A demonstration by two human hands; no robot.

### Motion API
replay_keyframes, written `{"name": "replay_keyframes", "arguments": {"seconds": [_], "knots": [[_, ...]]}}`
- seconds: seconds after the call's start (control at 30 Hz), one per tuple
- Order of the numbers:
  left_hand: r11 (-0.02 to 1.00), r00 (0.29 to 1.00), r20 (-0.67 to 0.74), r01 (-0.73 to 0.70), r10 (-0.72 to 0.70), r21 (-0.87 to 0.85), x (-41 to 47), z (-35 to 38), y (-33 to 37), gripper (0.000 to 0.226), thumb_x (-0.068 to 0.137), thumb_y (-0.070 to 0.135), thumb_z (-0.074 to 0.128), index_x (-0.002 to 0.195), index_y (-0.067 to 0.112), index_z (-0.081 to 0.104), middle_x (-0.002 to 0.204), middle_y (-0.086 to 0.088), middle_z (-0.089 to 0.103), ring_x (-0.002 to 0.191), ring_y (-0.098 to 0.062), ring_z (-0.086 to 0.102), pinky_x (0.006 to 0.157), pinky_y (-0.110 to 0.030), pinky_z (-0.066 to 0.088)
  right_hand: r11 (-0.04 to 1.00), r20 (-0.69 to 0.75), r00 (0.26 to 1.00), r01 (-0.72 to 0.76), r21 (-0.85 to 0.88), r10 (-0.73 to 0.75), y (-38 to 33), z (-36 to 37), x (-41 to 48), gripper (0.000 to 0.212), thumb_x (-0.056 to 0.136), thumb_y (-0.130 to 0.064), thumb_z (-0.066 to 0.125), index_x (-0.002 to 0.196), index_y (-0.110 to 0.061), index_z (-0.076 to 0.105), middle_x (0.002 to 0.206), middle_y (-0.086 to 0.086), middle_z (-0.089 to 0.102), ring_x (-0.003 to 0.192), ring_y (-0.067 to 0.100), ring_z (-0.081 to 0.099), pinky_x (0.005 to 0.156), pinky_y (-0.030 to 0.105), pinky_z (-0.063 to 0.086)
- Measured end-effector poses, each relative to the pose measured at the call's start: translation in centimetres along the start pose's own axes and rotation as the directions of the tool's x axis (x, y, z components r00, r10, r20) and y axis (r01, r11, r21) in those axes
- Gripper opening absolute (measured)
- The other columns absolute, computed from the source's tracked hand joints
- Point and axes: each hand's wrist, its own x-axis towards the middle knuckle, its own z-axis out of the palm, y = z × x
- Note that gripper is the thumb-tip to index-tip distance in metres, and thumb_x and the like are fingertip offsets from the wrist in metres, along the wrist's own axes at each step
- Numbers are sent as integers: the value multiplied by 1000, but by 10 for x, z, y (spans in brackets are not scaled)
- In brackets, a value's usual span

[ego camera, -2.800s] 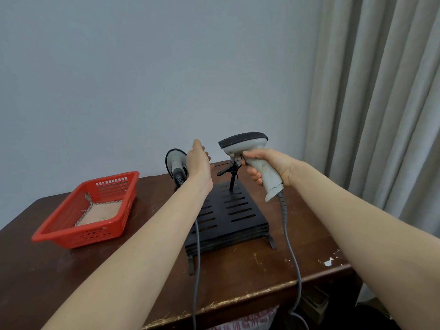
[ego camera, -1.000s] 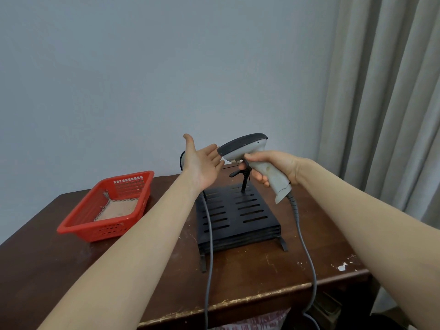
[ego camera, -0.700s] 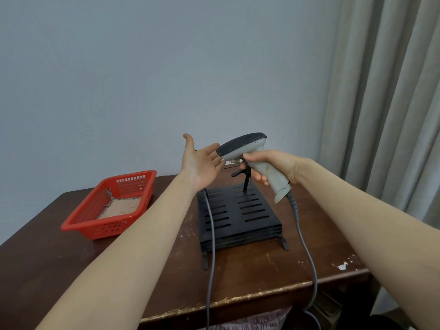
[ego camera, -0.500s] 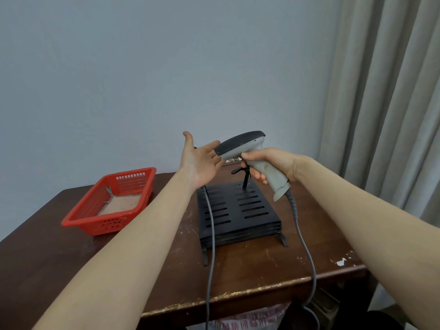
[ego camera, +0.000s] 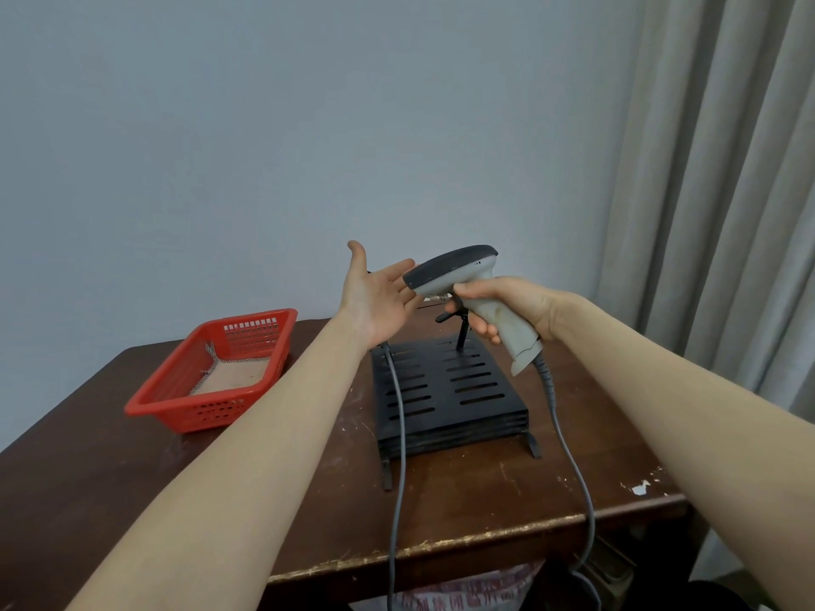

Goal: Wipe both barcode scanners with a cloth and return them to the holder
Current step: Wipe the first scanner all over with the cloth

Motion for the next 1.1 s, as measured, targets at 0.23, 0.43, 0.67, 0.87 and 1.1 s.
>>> {"name": "replay_keyframes", "arguments": {"seconds": [0.23,0.43,0.67,0.87,1.1], "knots": [[1000,1000,-12,-12,12,1,-4,-3,7,104,82,79,24,143,-5,32,140,-20,48,124,-32,53,107,-37,41,1000,-18,1000,23,-5,-23,-6,5,3,23,93,-33,56,83,-12,56,52,3,49,43,11,43,41,21,41],[999,999,-41,-32,33,30,-6,-2,13,102,82,79,23,141,-4,37,136,-17,53,122,-27,55,109,-36,38,998,-16,1000,23,60,-22,-10,11,5,28,92,-37,55,94,-10,59,52,2,50,42,10,43,41,20,41],[984,965,-215,-122,148,132,-10,-1,36,87,90,71,25,135,0,47,132,-17,55,122,-30,54,101,-38,45,961,-22,998,64,270,-60,-29,31,21,29,93,-41,54,95,-12,59,54,0,53,40,9,47,40,19,43],[934,862,-432,-116,264,338,-22,-19,55,46,100,44,35,114,4,52,103,-13,63,100,-28,62,80,-35,55,936,-50,998,-19,351,39,-51,67,45,24,91,-35,60,89,-11,58,56,1,54,41,10,49,39,19,46],[547,746,-464,161,478,822,-39,-80,71,14,87,7,46,81,13,57,81,-12,54,73,-27,49,57,-29,47,915,-45,988,-117,387,146,-67,114,76,21,91,-28,59,84,-9,53,56,3,55,41,10,48,41,18,46]]}}
